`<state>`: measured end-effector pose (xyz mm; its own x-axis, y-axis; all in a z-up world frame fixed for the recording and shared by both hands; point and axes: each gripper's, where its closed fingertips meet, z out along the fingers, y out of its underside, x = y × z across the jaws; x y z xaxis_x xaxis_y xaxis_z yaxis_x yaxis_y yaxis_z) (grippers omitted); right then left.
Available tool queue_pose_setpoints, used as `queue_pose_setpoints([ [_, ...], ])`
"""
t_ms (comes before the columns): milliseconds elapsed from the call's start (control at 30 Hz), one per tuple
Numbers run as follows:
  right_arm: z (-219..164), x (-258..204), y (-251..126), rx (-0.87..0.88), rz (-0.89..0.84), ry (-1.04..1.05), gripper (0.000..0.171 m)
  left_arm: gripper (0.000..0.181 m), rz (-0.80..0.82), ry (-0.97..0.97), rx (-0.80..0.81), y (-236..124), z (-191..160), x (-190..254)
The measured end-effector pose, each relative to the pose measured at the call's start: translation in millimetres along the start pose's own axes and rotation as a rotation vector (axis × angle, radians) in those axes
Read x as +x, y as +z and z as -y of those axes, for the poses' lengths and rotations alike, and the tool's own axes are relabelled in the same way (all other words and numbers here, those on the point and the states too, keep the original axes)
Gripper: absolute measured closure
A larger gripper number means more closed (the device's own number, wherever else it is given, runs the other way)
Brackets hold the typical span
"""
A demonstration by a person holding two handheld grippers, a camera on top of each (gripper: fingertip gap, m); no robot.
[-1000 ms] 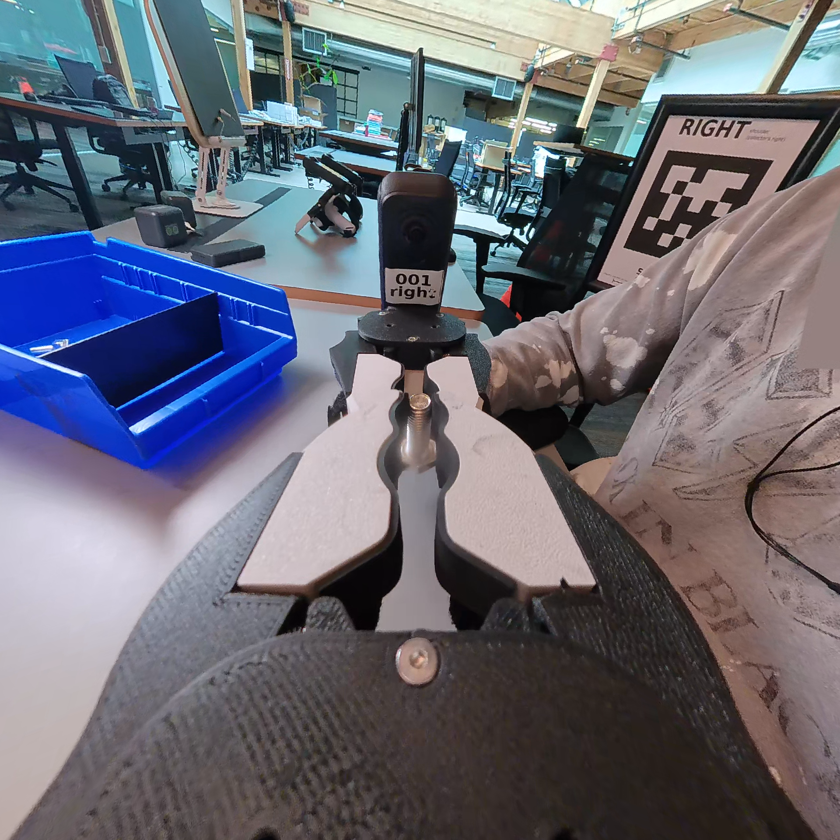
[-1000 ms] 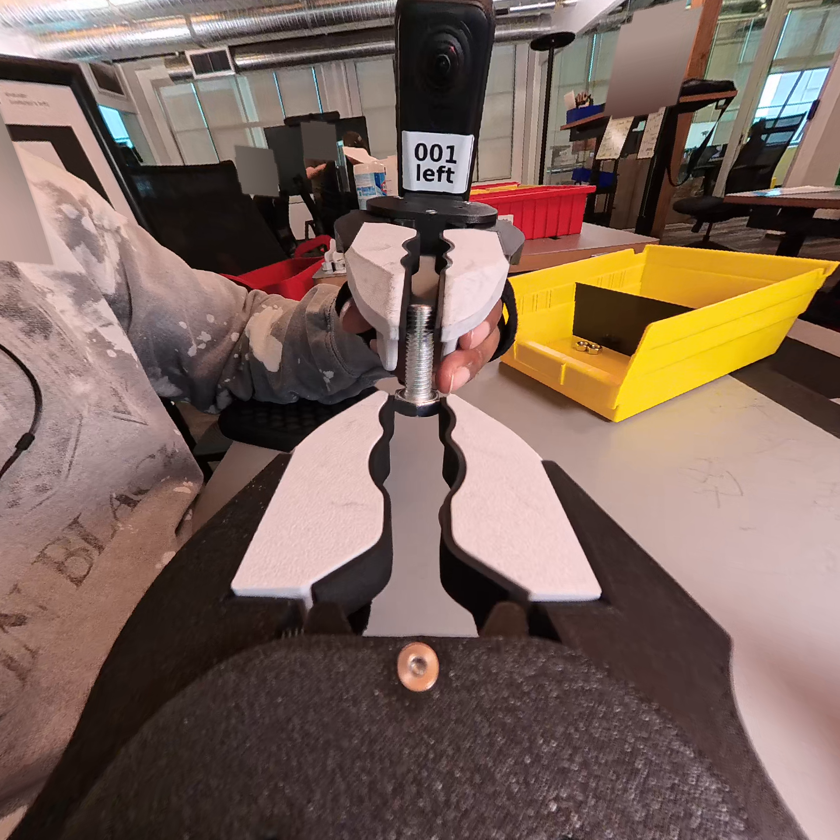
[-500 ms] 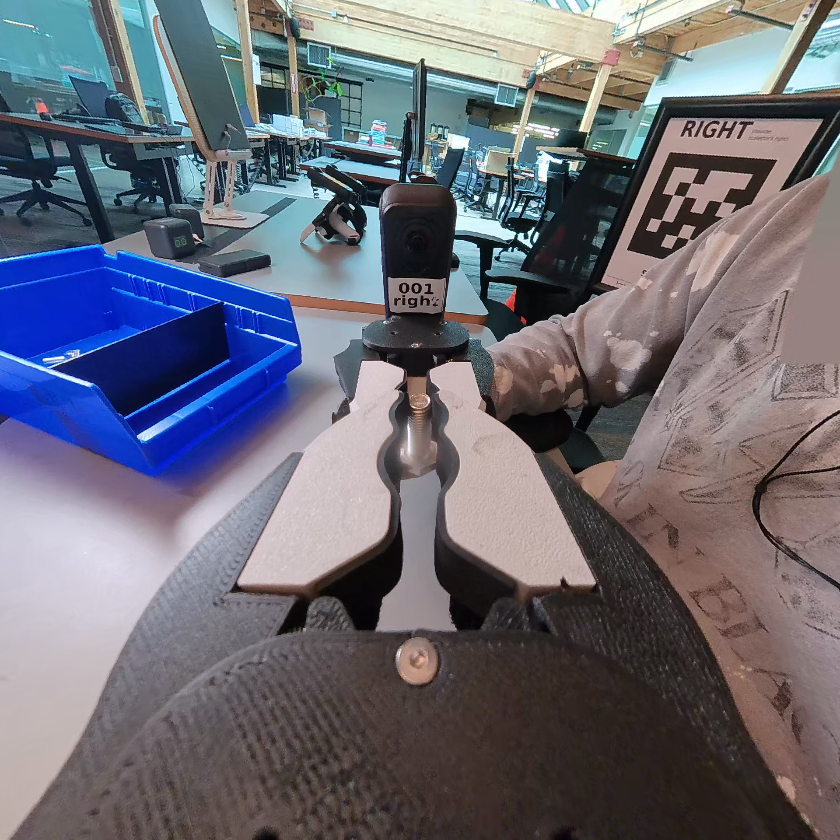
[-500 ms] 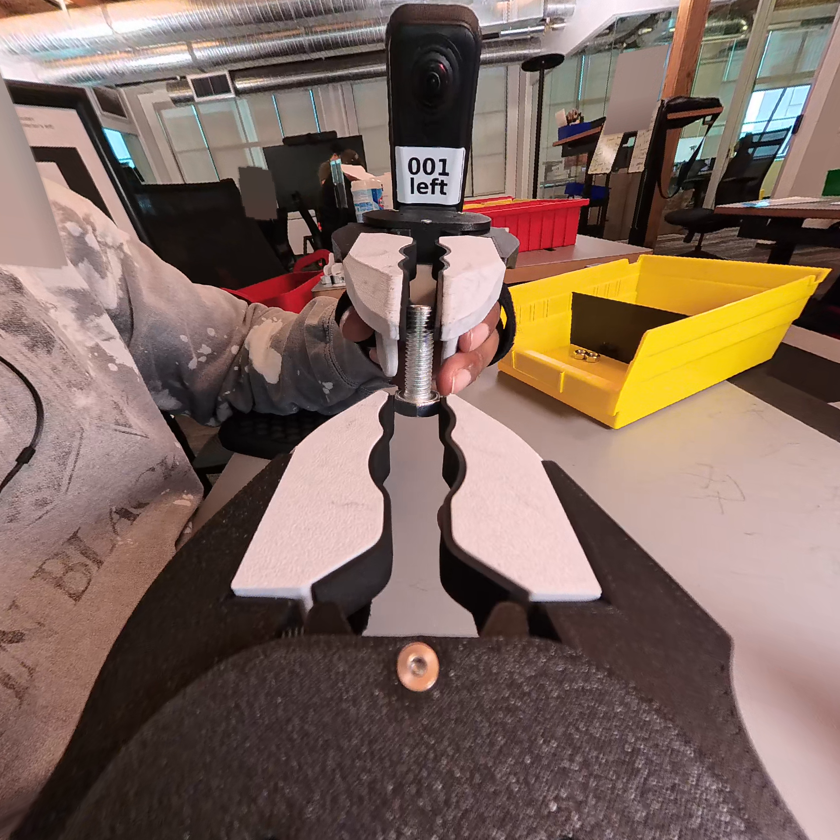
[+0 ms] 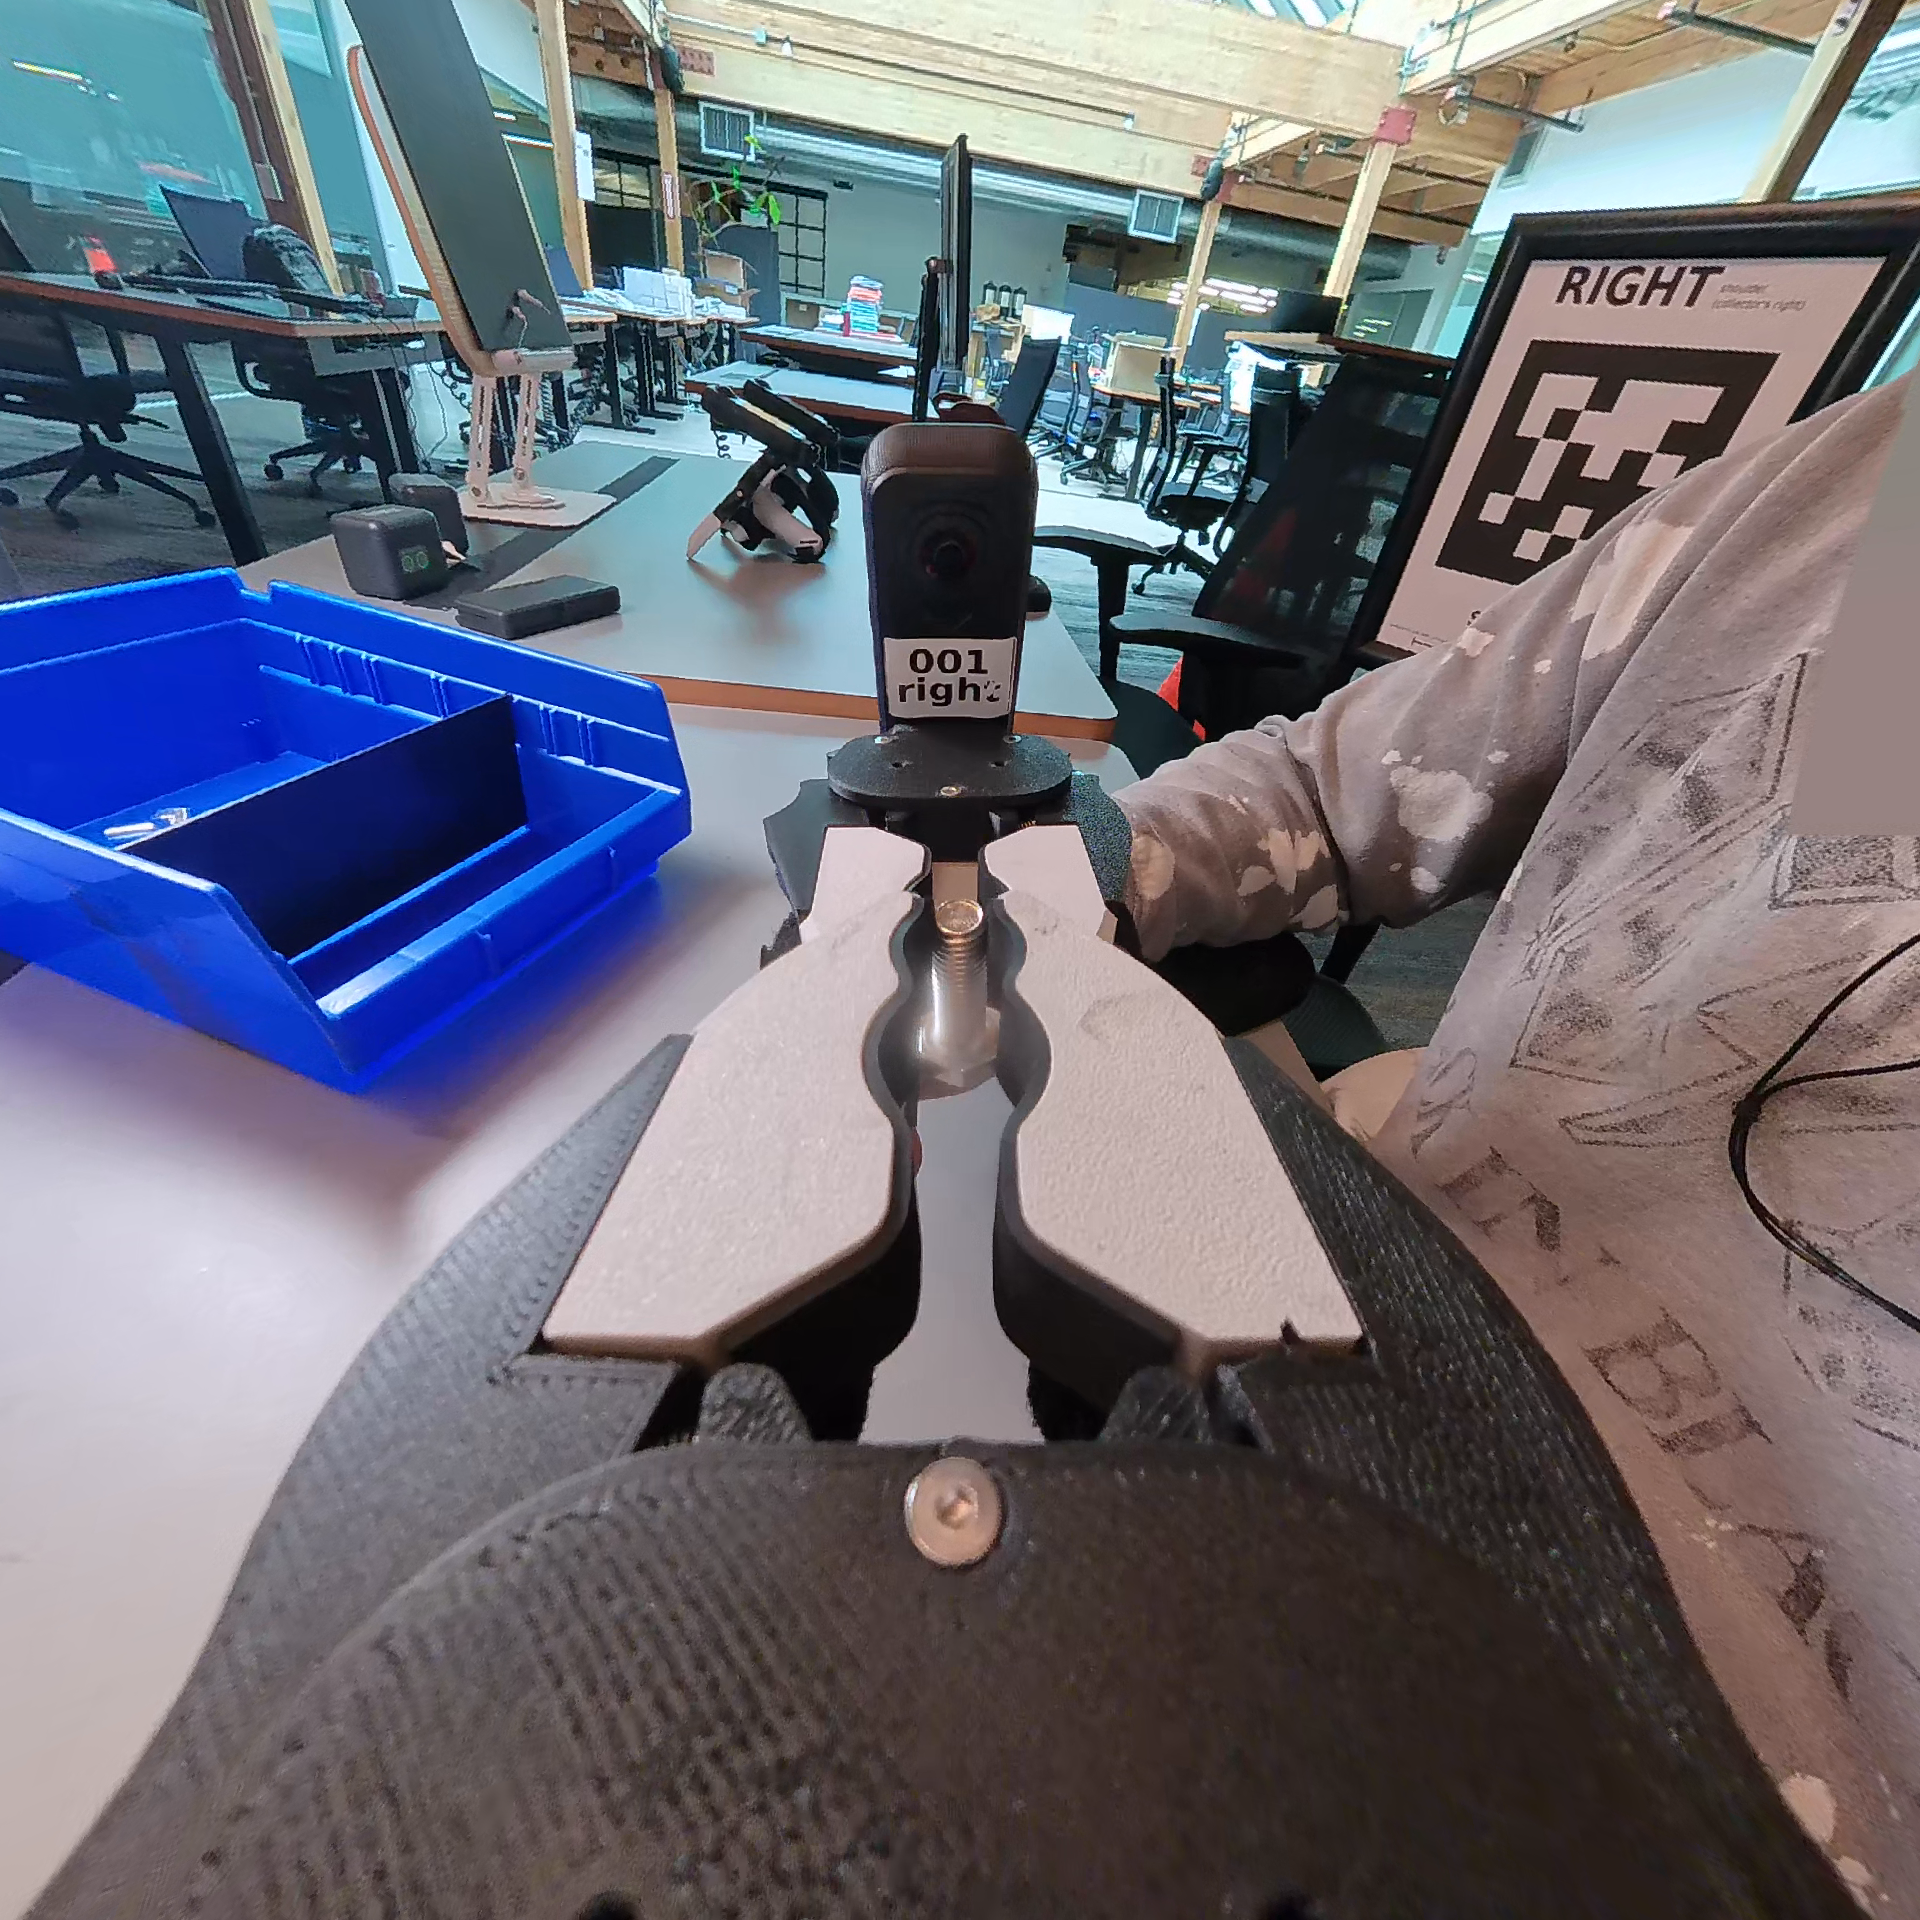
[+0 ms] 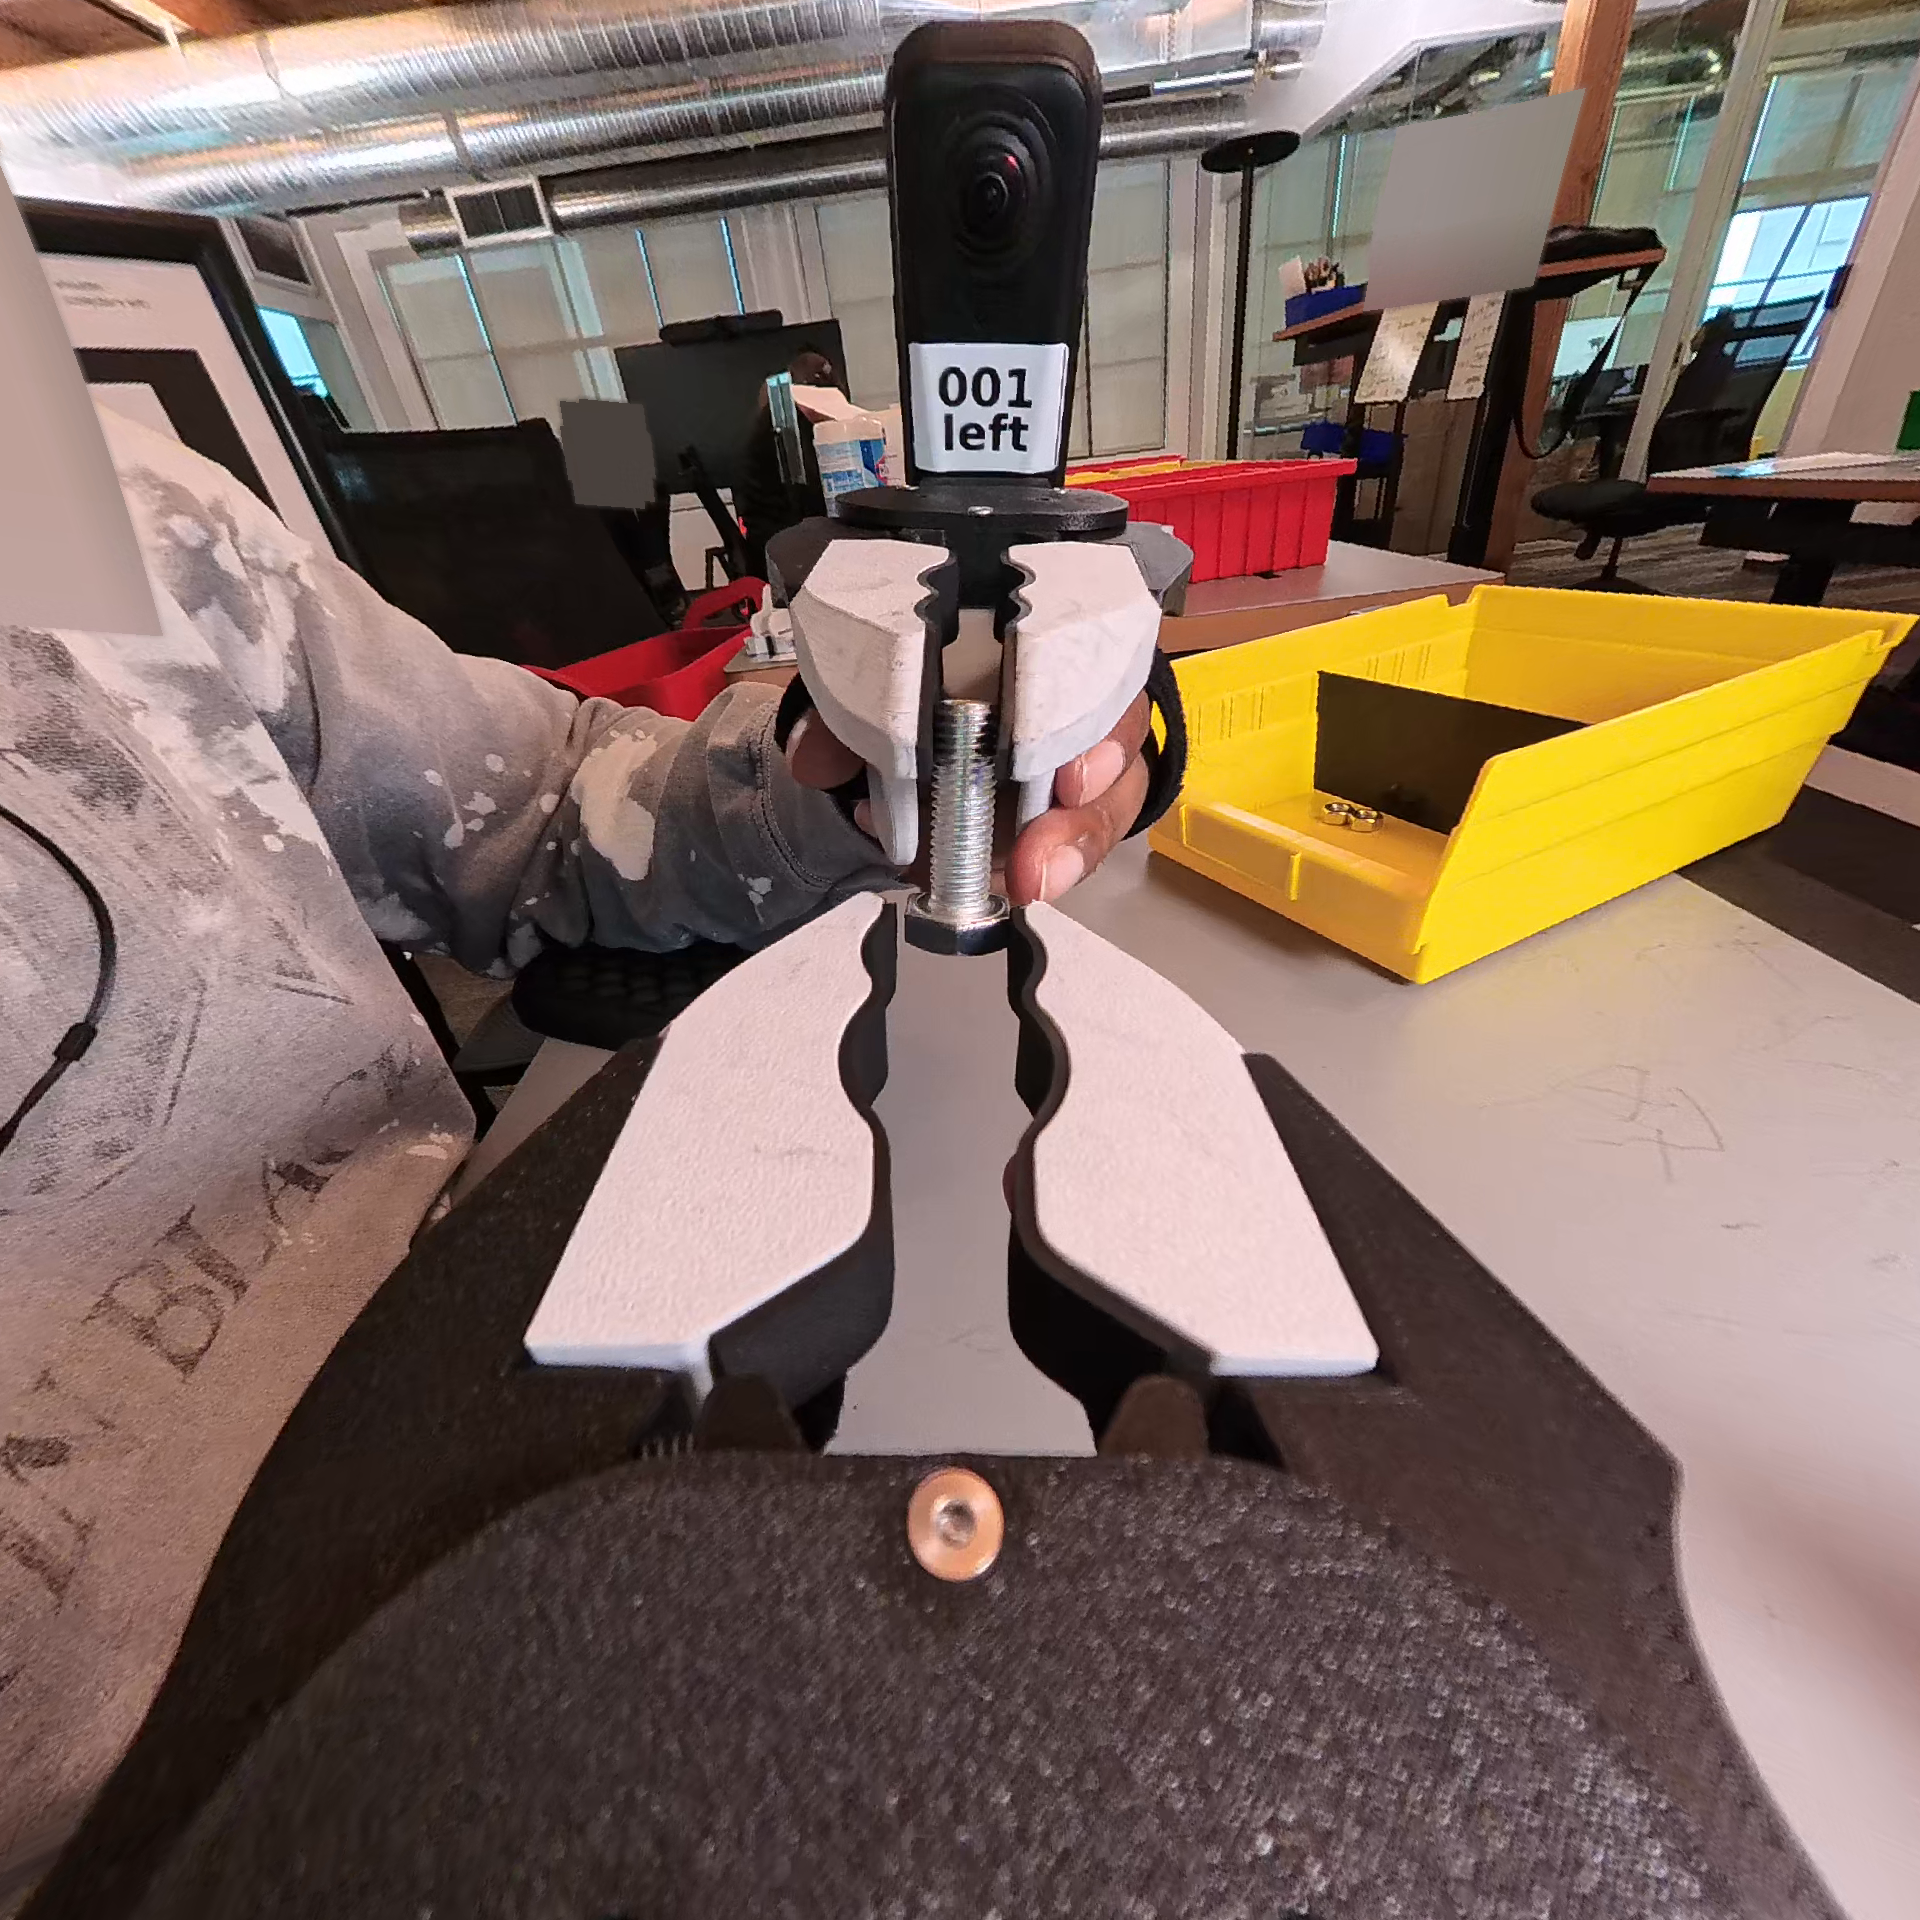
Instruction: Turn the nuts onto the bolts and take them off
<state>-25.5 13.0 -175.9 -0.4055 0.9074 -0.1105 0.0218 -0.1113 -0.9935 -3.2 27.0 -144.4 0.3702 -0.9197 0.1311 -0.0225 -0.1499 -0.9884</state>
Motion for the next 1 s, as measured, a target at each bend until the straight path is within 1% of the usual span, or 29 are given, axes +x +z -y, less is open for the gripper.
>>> queue_pose_setpoints([
  [233,5,2,-3,0.036,-0.018,-0.014,0.153,0.171,0.035,0.003,0.019,0,5,-2],
  [267,7,3,-4,0.043,-0.02,-0.016,0.153,0.169,0.047,-0.001,0.024,-1,7,-3],
  [333,10,6,-8,0.054,-0.036,-0.029,0.153,0.156,0.082,0.016,0.039,-11,19,-8],
  [367,12,8,-10,0.061,-0.047,-0.031,0.153,0.154,0.123,0.03,0.045,-21,27,-14],
  [433,18,14,-18,0.085,-0.071,-0.03,0.153,0.153,0.261,0.064,0.06,-52,47,-36],
  [500,25,21,-27,0.115,-0.105,-0.034,0.153,0.151,0.458,0.078,0.032,-94,60,-67],
  [567,31,28,-35,0.139,-0.138,-0.034,0.153,0.15,0.666,0.056,-0.016,-143,63,-102],
  [600,33,30,-38,0.147,-0.151,-0.032,0.153,0.15,0.772,0.021,-0.065,-168,57,-120],
  [667,34,34,-42,0.153,-0.167,-0.033,0.153,0.149,0.97,-0.067,-0.191,-214,35,-155],
  [733,33,36,-43,0.15,-0.174,-0.03,0.153,0.152,1.116,-0.213,-0.303,-248,2,-182],
  [800,29,37,-41,0.138,-0.179,-0.025,0.153,0.153,1.187,-0.358,-0.415,-264,-36,-199],
  [900,22,38,-37,0.125,-0.17,-0.006,0.153,0.152,1.307,-0.486,-0.612,-288,-83,-219],
  [1000,16,38,-36,0.112,-0.163,0.007,0.153,0.151,1.349,-0.624,-0.741,-295,-121,-229],
])
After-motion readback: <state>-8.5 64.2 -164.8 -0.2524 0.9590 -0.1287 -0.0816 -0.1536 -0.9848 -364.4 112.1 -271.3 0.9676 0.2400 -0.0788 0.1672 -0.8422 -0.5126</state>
